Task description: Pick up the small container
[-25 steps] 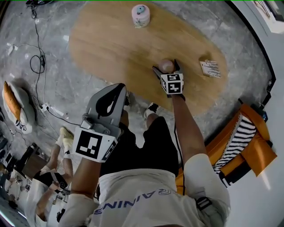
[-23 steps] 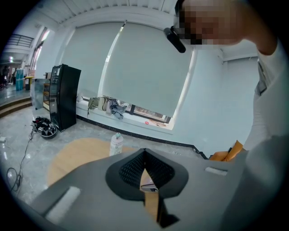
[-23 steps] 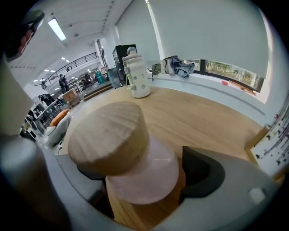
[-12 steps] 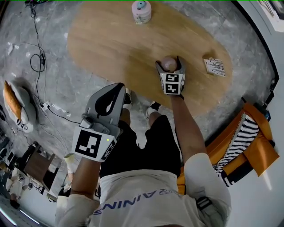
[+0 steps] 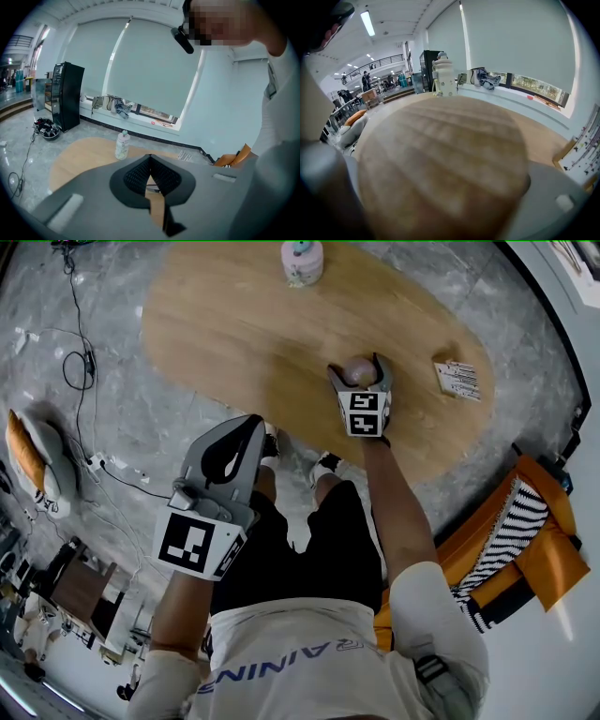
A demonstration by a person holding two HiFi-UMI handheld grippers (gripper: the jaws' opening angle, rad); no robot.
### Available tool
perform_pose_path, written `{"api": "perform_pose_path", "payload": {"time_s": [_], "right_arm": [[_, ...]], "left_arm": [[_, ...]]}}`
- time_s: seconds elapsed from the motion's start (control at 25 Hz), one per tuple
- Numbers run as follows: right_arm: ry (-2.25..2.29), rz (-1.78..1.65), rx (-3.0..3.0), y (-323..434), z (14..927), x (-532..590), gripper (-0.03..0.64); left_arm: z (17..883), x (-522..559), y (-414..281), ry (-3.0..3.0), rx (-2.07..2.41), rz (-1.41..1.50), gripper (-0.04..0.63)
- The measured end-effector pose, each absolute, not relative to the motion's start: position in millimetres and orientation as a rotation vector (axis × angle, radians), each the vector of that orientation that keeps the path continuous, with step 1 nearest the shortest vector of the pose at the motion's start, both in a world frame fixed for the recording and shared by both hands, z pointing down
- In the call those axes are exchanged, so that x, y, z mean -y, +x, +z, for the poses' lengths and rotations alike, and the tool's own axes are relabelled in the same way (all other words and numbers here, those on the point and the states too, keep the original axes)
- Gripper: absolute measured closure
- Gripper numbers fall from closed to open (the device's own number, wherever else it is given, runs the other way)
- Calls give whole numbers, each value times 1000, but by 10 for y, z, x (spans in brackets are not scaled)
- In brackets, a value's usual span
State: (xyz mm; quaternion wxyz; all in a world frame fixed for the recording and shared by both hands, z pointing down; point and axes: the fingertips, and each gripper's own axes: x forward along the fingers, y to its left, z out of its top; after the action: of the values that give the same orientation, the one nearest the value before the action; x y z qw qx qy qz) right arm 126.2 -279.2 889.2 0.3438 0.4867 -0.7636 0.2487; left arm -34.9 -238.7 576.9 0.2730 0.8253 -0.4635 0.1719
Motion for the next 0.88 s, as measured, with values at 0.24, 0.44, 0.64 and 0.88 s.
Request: {"api": "perform_pose_path", "payload": {"time_s": [0.24,0.44,0.64,0.88], "right_arm": [[1267,647,1980,1273,8901,2783,155],[1290,651,1976,1324,8900,2785,192],[1294,649,1970,1321,8908,2786,192],[1277,654,1978,1304,8892,2792,192]], "left_arm": [[5796,2367,-371,2219,1246,472,594],[5825,2321,-360,2215,1238,482,594],[5842,2298,-378,2212,1238,484,594],[5877,2270,-403,2203,1239,492,594]]}}
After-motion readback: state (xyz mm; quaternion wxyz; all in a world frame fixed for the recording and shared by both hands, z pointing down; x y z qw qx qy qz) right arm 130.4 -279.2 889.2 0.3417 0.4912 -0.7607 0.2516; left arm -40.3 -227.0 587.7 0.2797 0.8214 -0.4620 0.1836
